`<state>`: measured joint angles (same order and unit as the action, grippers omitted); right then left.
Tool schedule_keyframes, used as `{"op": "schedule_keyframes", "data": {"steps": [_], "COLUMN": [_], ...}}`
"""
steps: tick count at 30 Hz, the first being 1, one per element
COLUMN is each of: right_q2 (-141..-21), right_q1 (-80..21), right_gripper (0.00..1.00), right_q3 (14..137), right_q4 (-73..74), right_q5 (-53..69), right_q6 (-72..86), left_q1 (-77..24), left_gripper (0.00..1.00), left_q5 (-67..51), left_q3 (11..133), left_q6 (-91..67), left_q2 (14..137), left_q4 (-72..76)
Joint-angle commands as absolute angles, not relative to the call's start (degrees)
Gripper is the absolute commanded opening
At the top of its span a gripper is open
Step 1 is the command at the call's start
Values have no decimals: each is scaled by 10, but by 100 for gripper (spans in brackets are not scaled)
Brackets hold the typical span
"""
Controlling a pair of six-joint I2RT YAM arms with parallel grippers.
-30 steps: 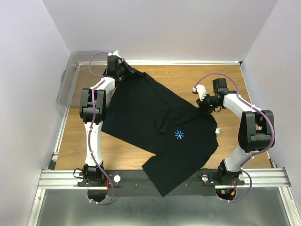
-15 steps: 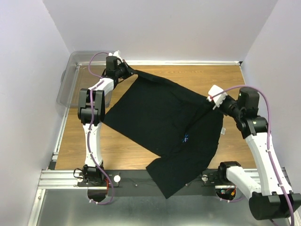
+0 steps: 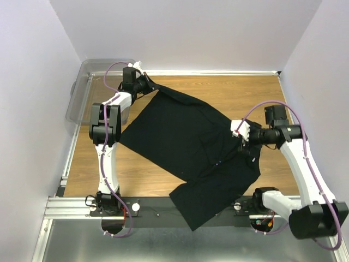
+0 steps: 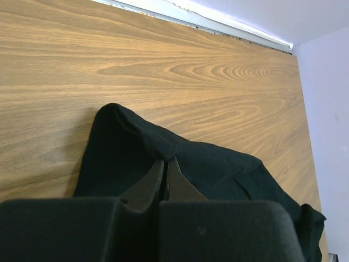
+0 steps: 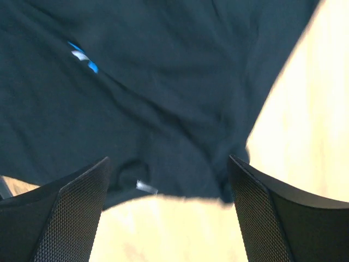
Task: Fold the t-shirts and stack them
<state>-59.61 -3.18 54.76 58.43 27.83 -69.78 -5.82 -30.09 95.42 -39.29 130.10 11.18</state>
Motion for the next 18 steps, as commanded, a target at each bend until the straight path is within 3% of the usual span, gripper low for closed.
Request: {"op": "schedule_keyframes", "data": {"steps": [1,4,18], "right_q2": [-675,-744,-773], "right_q1": [-63,-90,-278], "right_gripper": [91,78,66], "right_q3": [575,547,462], "right_q4": [697,659,357], "right_q5": [418,392,320], "right_q6": [-842,-874,-652], "left_q1": [-54,-56,-56], "left_gripper": [0,0,0], "left_q5": [-331,-335,-335], "left_q3": [962,956,964], "left_q6": [-379,-378,-375], "left_q2": [1272,1274,1290], "left_q4": [109,109,107]}}
